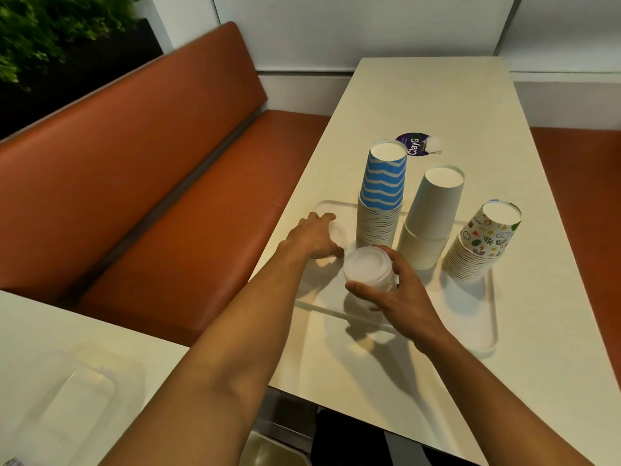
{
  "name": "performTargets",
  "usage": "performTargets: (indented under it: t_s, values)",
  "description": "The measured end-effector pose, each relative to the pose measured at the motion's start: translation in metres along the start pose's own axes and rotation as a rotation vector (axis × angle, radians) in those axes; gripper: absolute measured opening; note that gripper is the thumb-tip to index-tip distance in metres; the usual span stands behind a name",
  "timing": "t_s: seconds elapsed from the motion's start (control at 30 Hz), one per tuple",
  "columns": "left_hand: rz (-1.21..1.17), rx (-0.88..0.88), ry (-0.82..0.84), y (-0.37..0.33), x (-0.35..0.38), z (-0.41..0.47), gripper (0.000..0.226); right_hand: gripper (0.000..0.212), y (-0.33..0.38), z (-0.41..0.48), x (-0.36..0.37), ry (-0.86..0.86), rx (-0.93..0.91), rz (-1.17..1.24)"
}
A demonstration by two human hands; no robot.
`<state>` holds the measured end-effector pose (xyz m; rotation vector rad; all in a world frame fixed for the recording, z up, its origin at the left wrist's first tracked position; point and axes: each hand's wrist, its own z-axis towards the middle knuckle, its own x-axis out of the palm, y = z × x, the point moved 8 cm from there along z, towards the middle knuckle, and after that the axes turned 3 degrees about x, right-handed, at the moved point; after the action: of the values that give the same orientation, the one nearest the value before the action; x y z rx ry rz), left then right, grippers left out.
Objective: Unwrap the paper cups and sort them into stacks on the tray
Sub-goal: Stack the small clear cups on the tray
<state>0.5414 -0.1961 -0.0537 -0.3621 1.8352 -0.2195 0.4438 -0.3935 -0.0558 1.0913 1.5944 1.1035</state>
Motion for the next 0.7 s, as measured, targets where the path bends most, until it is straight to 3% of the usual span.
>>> performTargets:
  t_s: [0.23, 0.7]
  values:
    - [0.138, 0.011, 0.068, -0.013, 0.001, 0.008, 0.087, 0.088, -0.003, 0.001, 0.001, -0.007, 0.001, -0.029]
    - [0.183, 0.059, 0.104, -0.025, 0.000, 0.022, 0.069, 0.090, -0.004, 0.004, 0.007, 0.002, 0.003, -0.037]
